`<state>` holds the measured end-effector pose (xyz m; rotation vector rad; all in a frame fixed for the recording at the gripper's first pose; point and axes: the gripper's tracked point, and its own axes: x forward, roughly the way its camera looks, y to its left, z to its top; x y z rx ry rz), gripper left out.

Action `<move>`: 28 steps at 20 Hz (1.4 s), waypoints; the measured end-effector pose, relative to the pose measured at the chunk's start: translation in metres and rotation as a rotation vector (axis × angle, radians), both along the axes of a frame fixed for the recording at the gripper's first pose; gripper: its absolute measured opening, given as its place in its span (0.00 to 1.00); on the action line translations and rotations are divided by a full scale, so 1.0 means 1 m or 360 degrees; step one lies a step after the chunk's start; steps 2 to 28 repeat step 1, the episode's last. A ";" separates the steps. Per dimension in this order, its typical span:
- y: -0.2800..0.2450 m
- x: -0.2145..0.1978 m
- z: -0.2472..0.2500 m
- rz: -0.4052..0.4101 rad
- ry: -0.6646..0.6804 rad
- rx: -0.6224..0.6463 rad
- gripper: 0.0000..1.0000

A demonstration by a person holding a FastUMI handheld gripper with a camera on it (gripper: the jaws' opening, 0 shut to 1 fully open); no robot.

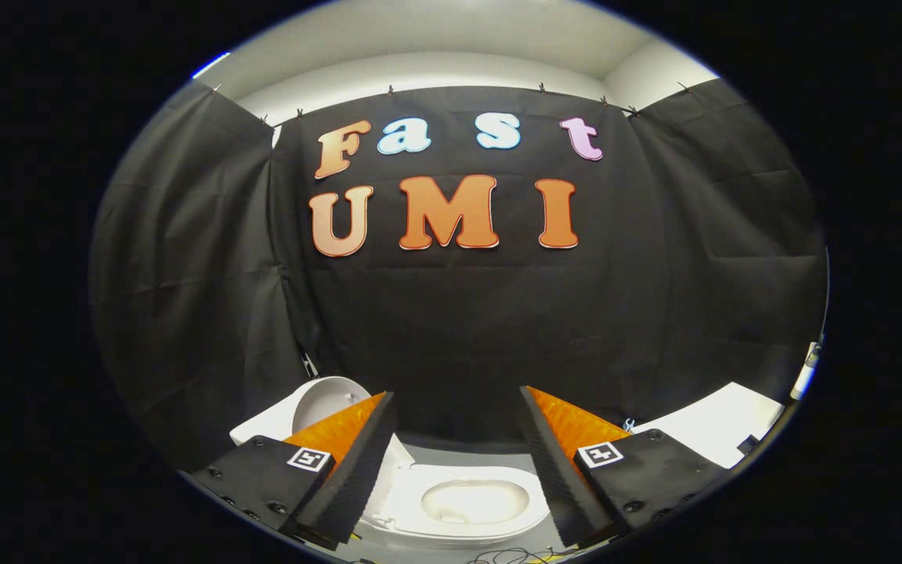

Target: Open the toilet lid.

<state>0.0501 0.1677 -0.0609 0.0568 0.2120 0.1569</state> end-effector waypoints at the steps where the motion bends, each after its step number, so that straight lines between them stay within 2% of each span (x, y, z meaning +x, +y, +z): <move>1: 0.001 -0.001 0.000 0.0008 0.0006 0.0026 0.99; 28: 0.001 -0.001 0.000 0.0008 0.0006 0.0026 0.99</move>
